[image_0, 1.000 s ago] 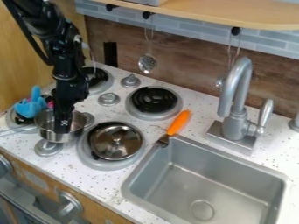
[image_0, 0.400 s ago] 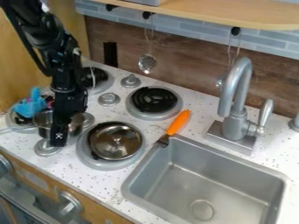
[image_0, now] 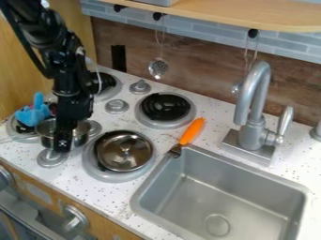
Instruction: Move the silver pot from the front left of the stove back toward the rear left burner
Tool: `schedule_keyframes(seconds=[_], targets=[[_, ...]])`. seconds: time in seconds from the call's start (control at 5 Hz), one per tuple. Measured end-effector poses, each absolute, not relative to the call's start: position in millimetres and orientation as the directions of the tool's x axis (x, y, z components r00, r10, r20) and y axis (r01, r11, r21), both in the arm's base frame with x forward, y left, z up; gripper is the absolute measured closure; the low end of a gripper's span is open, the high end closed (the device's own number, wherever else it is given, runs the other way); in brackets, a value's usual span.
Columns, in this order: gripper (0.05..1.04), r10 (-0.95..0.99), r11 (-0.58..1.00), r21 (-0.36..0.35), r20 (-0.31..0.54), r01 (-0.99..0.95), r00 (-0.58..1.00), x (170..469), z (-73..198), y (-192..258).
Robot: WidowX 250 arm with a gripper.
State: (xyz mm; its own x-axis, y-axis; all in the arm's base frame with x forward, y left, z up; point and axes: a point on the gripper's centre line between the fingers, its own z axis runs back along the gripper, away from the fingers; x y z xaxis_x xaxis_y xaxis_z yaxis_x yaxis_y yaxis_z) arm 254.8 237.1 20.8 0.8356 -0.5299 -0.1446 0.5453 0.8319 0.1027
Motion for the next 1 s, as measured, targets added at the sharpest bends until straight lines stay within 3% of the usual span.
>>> schedule_keyframes(seconds=[0.2,0.4,0.6,1.0], targets=[[0.699,-0.491,0.85,0.14,-0.136,0.507,0.86,261.8,22.2,244.1],[0.886,-0.426,0.883,0.145,-0.153,0.447,0.892,268.2,13.5,253.2],[0.976,-0.381,0.894,0.178,-0.177,0.41,0.908,274.7,7.1,266.9],[0.986,-0.345,0.901,0.211,-0.182,0.379,0.921,282.4,5.8,280.1]])
